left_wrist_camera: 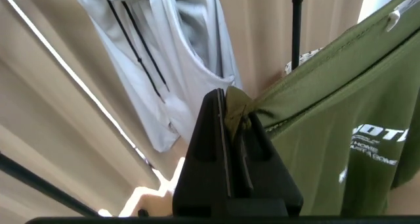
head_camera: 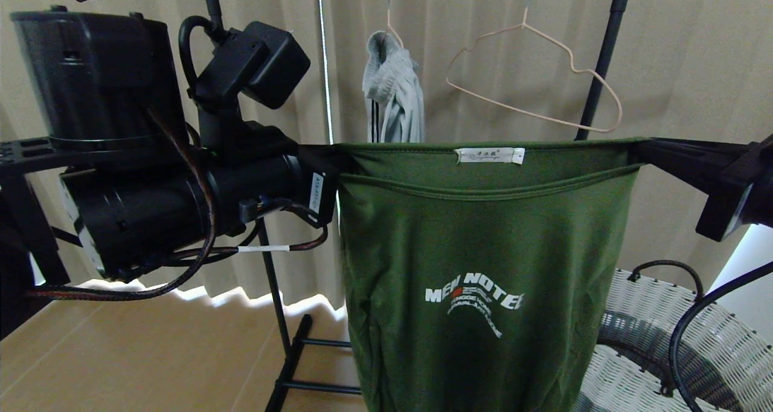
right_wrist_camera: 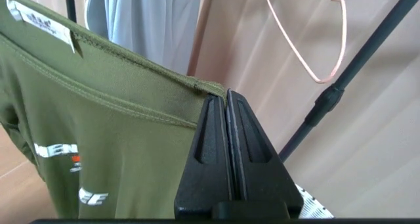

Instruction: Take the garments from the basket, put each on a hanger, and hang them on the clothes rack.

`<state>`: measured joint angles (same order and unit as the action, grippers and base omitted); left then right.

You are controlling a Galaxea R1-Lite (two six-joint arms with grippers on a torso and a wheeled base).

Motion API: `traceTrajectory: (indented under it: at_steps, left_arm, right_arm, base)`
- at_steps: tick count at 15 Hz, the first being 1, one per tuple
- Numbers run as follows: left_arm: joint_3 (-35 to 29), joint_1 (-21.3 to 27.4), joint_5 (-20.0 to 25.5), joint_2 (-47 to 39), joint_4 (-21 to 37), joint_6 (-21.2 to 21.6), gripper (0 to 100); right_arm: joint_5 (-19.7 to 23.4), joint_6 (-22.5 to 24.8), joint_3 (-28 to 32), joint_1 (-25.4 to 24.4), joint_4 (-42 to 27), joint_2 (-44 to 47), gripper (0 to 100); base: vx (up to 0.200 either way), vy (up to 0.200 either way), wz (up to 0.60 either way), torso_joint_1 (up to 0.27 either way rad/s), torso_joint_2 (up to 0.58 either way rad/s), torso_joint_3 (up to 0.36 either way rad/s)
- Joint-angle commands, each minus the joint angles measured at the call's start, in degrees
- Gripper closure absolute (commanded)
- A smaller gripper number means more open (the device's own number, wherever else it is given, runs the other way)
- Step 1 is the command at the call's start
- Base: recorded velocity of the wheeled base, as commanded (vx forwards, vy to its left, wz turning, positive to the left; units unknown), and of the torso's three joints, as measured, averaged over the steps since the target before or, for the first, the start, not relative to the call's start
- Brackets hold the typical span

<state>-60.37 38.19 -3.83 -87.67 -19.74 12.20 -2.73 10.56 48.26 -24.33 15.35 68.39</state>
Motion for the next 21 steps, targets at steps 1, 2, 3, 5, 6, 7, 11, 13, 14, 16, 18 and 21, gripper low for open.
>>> traceTrajectory:
  at_steps: [1, 2, 3, 5, 6, 7, 11, 13, 14, 16, 18, 21]
  left_arm:
    - [0.1, -0.5, 0.0, 0.0, 0.0, -0.1, 100]
    - [0.1, -0.6, 0.0, 0.0, 0.0, 0.0, 100]
    - [0.3, -0.6, 0.0, 0.0, 0.0, 0.0, 100]
    - [1.3, -0.8, 0.0, 0.0, -0.1, 0.0, 100]
    - [1.6, -0.8, 0.0, 0.0, -0.1, 0.0, 100]
    - [1.7, -1.2, 0.0, 0.0, -0.1, 0.0, 100]
    - [2.4, -2.9, 0.0, 0.0, -0.2, 0.2, 100]
    - [4.3, -4.4, 0.0, -0.2, -1.2, 0.2, 100]
    - [6.4, -6.3, 0.0, -0.5, -3.8, 0.1, 100]
    - [7.9, -8.8, -0.5, -0.5, -6.2, 0.0, 100]
    - [9.2, -11.9, -0.9, -0.4, -7.3, -0.5, 100]
    - [11.1, -12.7, -0.9, -0.6, -9.0, -1.8, 100]
  right_arm:
    - [0.1, 0.1, -0.1, 0.0, -0.3, 0.1, 100]
    - [0.1, 0.2, -0.2, 0.0, -0.8, 0.1, 100]
    - [0.2, 0.2, -0.3, 0.0, -1.0, 0.1, 100]
    - [0.2, 0.2, -0.6, -0.1, -1.2, 0.2, 100]
    - [0.2, 0.2, -0.6, -0.1, -1.3, 0.2, 100]
    - [0.2, 0.2, -0.6, -0.1, -2.4, 0.0, 0]
    - [0.1, 0.0, -1.2, -0.1, -2.7, -0.2, 0]
    - [0.1, -0.2, -2.6, -0.1, -1.2, -0.2, 0]
    - [0.2, -0.2, -4.3, -0.1, 1.1, -0.3, 0]
    - [0.2, -0.3, -5.9, -0.1, 3.1, -0.4, 0]
    - [0.3, -0.3, -7.0, -0.1, 3.9, -1.0, 0]
    - [0.3, -0.4, -7.6, -0.1, 3.9, -2.4, 0]
  base:
    - [0.000, 0.000, 0.00, 0.000, 0.00, 0.000]
    - [0.000, 0.000, 0.00, 0.000, 0.00, 0.000]
    - [0.000, 0.000, 0.00, 0.000, 0.00, 0.000]
    - [0.000, 0.000, 0.00, 0.000, 0.00, 0.000]
    - [0.000, 0.000, 0.00, 0.000, 0.00, 0.000]
    - [0.000, 0.000, 0.00, 0.000, 0.00, 0.000]
    - [0.000, 0.000, 0.00, 0.000, 0.00, 0.000]
    - [0.000, 0.000, 0.00, 0.000, 0.00, 0.000]
    - [0.000, 0.000, 0.00, 0.000, 0.00, 0.000]
    - [0.000, 0.000, 0.00, 0.000, 0.00, 0.000]
    - [0.000, 0.000, 0.00, 0.000, 0.00, 0.000]
    - [0.000, 0.000, 0.00, 0.000, 0.00, 0.000]
